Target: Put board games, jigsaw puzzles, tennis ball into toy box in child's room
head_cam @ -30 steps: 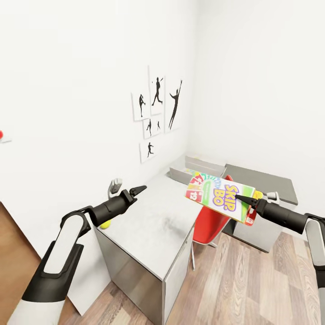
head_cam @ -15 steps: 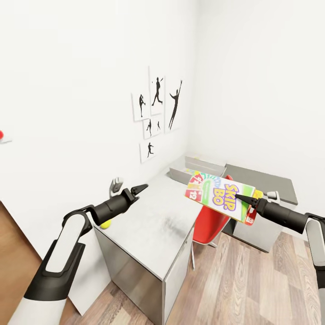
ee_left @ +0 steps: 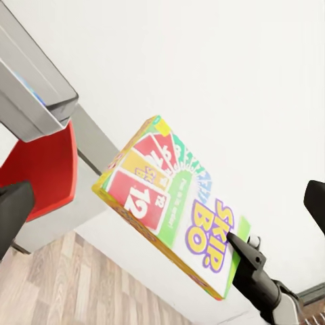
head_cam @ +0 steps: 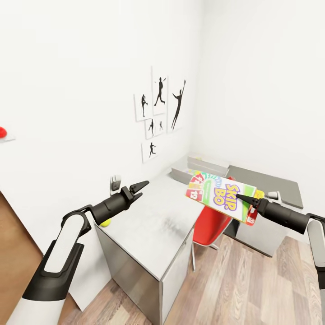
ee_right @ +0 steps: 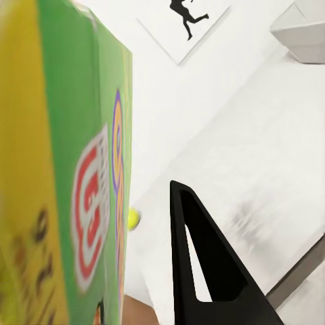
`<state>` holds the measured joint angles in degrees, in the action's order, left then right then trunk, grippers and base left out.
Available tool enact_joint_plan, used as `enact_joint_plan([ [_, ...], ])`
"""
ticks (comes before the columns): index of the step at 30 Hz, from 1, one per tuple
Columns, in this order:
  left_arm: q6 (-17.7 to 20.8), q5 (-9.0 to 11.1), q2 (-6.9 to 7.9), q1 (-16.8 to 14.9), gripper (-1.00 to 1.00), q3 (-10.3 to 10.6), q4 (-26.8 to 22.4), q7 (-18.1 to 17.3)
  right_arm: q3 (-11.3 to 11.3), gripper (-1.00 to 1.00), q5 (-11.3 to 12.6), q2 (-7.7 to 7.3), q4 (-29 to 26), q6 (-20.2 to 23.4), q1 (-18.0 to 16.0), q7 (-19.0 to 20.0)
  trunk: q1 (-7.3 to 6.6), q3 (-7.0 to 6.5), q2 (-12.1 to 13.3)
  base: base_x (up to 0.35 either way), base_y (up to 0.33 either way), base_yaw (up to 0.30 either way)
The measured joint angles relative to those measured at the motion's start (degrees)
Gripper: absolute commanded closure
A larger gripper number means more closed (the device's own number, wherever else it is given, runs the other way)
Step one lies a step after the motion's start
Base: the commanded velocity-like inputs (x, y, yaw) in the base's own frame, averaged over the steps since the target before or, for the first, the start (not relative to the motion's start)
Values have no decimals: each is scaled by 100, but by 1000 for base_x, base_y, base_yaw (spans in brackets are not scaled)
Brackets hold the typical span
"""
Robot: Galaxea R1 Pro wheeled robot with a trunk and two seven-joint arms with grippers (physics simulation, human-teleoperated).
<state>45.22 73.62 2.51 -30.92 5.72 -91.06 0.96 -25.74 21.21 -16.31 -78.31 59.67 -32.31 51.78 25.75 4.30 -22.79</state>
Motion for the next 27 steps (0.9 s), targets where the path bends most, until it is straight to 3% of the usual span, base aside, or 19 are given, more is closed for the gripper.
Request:
enact_joint_plan([
  [27, 17, 4, 20, 6, -100, -41, 9, -62, -19, 100, -12, -11, -7, 1, 2, 1, 0, 0, 0, 0, -305, 287],
])
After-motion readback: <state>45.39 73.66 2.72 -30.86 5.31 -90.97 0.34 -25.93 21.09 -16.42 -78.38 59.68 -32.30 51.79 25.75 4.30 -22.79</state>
